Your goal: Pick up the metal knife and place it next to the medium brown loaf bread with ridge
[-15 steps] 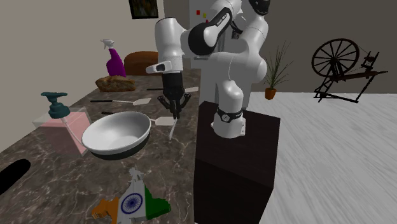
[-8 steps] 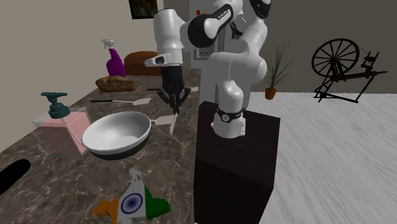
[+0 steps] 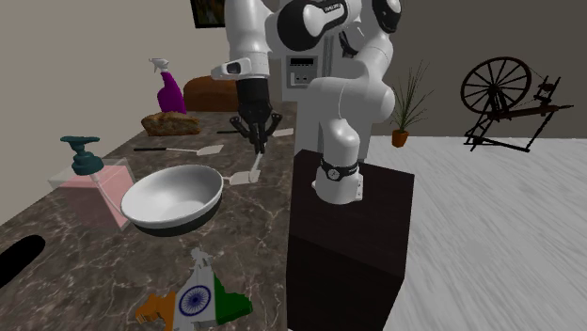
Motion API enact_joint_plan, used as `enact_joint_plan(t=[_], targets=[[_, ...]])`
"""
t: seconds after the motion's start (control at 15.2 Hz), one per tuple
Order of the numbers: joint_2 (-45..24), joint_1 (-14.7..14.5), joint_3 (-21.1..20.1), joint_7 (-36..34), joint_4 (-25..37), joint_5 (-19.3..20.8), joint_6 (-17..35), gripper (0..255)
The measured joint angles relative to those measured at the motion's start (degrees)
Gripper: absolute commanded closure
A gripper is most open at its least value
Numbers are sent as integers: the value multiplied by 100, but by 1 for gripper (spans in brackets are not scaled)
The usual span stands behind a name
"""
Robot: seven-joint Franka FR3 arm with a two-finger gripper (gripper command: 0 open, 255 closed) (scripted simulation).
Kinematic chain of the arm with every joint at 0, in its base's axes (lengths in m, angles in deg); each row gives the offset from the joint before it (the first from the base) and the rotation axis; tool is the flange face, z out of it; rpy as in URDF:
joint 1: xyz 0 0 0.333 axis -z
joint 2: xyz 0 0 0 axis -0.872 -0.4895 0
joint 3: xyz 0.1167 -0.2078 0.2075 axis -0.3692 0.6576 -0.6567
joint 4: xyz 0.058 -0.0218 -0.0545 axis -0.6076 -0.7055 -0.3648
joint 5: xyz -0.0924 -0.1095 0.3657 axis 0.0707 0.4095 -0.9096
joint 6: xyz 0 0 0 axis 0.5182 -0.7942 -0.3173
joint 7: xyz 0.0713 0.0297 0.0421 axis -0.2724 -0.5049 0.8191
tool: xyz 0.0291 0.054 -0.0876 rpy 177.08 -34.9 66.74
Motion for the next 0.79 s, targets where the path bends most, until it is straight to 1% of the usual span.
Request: enact_joint_plan(t=[0.26, 0.79], targets=[[120, -74, -224, -79, 231, -185, -326, 255], [121, -294, -569, -218, 784, -500, -824, 255]])
